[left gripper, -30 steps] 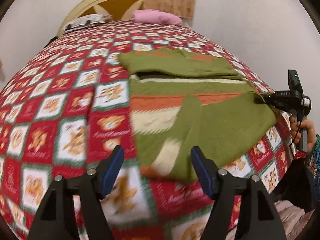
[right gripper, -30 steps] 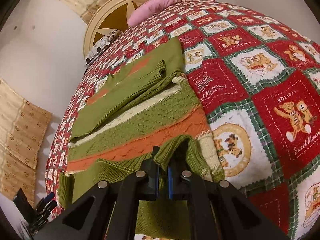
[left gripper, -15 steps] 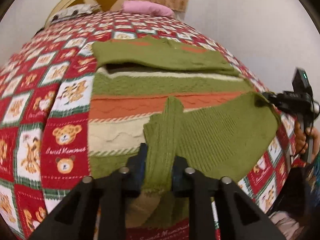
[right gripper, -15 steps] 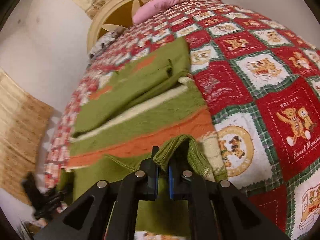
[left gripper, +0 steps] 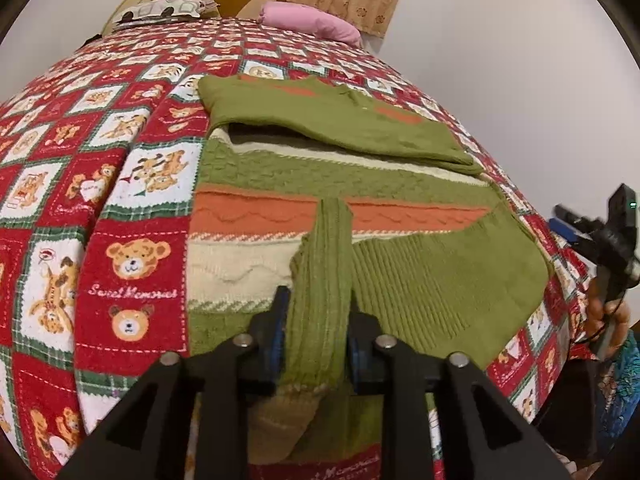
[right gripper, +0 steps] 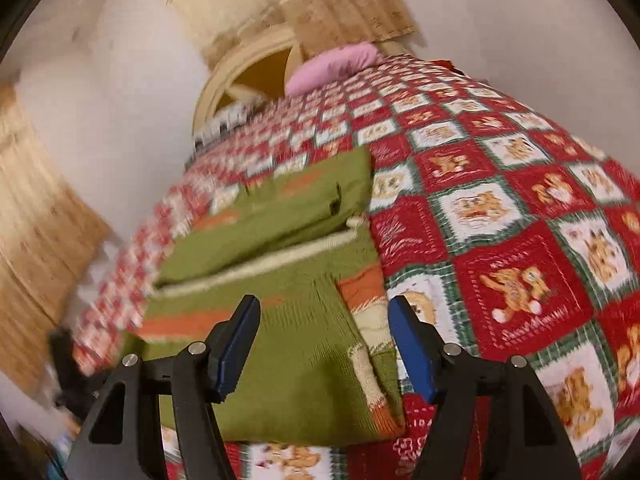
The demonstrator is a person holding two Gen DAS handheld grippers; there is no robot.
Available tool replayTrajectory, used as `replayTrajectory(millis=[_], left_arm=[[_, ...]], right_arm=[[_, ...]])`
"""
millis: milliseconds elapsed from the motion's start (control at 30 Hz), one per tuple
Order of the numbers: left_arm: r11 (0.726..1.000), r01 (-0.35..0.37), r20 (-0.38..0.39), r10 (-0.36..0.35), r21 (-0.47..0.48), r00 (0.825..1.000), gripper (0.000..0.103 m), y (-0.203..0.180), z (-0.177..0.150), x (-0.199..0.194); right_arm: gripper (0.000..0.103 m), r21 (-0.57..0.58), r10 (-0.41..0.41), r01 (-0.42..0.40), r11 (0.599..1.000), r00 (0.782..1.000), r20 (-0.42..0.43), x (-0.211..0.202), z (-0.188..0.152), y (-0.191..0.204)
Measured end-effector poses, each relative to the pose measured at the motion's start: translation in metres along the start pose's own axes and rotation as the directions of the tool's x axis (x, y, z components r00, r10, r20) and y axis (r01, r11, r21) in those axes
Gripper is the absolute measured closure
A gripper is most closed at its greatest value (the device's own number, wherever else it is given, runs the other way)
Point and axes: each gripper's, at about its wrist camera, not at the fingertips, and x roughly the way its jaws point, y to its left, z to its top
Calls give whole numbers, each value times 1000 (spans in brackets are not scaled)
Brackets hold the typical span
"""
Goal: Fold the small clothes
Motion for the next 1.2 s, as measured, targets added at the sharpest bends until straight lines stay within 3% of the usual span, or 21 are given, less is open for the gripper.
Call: replayTrajectory(millis=[67,133,267,300,333,367,400,433,500,667,800,933,1200], left_arm=[[1000,14,4,-14,6,1000,56,-3,0,0],[999,-4,0,4,36,1000,51,-9,0,1],[996,-47,0,47,82,999,48,-16,0,5],[996,-42,2,42,76,999,49,-15,1,4],[997,-34,2,34,67,999,52,-13,1,4],[998,-31,6,31,54,1000,66,-10,2,2],[998,-32,6,32,47,999,77,-8,2,2],[999,-33,-3,33,29,999,88,-3,4,2],[1000,-9,-6,9,-15,1000,89,3,4,1],[998,-55,11,55,-11,998,93,0,8,-7],[999,-41,57,41,-16,998,93,-1,23,-21],[999,-44,93,46,-28,995,93,-1,42,-22],[996,-59,93,65,-64,994,93,9,74,-7]], right_arm=[[36,-101,-42,39,994,999,-27,17,-3,15],[36,-197,-102,94,976,994,-32,33,-5,26],[36,-302,-127,96,948,988,-84,64,-12,38],[40,-339,-165,118,934,980,-114,74,-17,40],[43,-372,-202,151,916,974,-104,76,-22,43],[52,-408,-220,168,897,972,-83,76,-26,47],[72,-418,-219,168,893,973,-76,72,-28,48],[80,-419,-220,167,892,972,-81,70,-28,49],[90,-415,-220,168,894,972,-81,64,-28,50],[92,-315,-185,164,935,982,-36,37,-23,50],[92,-259,-149,151,954,988,26,14,-7,59],[92,-251,-153,168,953,985,77,3,6,68],[92,-253,-192,219,942,973,128,12,28,75]])
